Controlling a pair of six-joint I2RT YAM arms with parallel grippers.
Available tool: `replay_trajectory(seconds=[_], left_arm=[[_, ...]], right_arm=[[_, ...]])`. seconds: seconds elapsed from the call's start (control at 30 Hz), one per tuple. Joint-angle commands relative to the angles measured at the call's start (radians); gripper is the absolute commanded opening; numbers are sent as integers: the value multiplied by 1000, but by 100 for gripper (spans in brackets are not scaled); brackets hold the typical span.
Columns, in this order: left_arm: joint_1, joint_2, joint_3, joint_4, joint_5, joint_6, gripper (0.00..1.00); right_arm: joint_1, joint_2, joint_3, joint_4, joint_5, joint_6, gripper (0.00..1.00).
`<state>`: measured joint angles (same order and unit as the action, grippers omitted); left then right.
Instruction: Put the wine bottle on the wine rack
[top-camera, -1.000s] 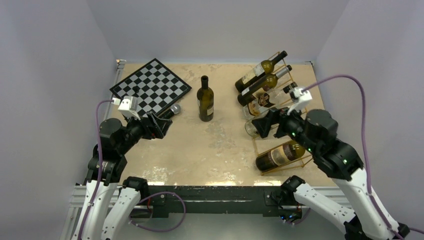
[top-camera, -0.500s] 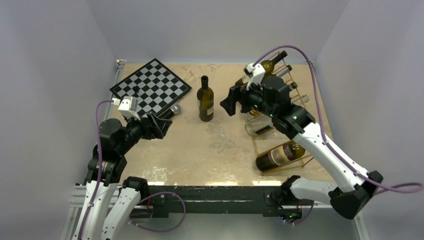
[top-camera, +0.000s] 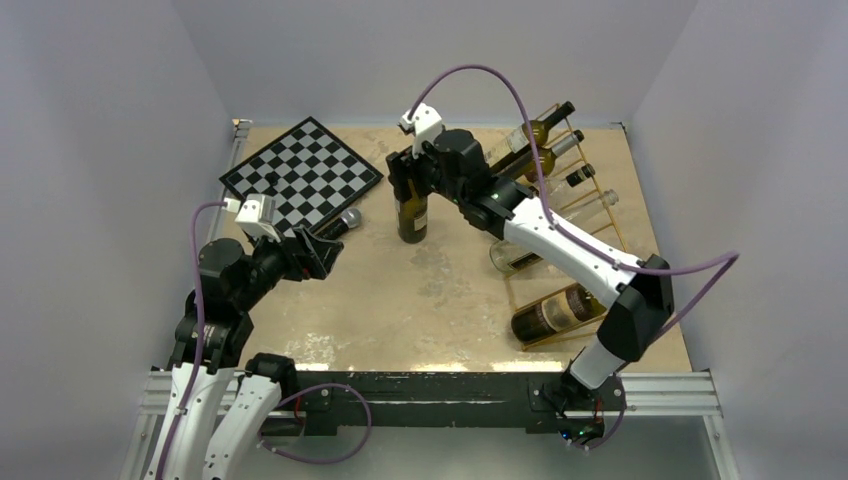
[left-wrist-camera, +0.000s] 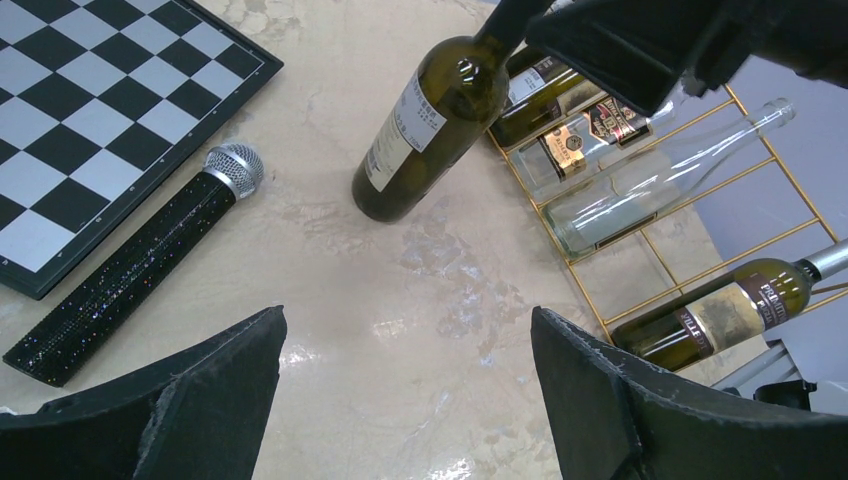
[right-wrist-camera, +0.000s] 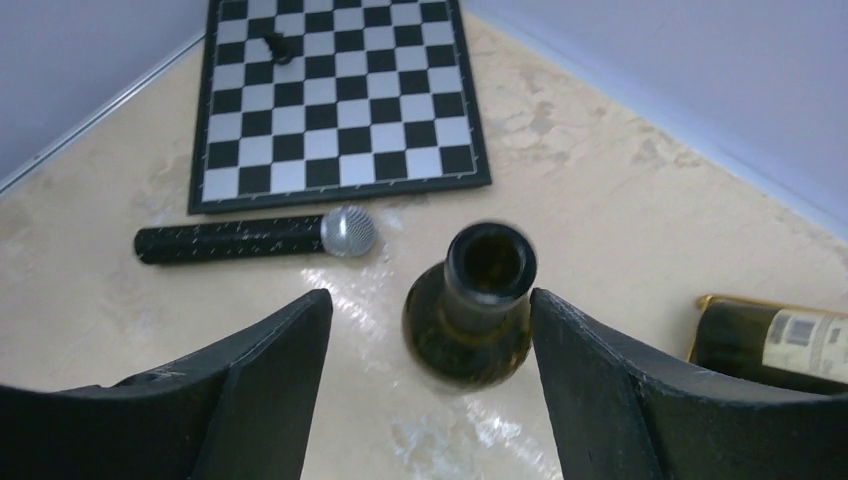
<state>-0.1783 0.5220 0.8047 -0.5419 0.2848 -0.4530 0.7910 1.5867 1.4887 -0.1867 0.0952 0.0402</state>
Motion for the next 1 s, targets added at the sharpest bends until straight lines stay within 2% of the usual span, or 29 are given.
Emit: replay_trajectory(seconds=[0.0,0.23,0.47,0.6,0.77,0.83,0.97], left_arm=[[-6,-5,-2,11,6,9,96],[-6,-1,-3,5,-5,13,96],[-6,7,-4,11,-2,13,96],[-6,7,-3,7,-4,17,96],[-6,5,-3,7,-6,17,96],[-6,6,-4,7,-8,18,96],[-6,6,-7,9,-6,17,96]], right_arm=[[0,58,121,46,98,-29,73],[4,104,107,94,189,-14,68],[4,138,108,96,207,-17,64],[4,142,101,102,206,-11,47],[4,125,97,102,193,-7,12],[4,101,85,107,190,-12,1],[4,54,64,111,189,-17,0]])
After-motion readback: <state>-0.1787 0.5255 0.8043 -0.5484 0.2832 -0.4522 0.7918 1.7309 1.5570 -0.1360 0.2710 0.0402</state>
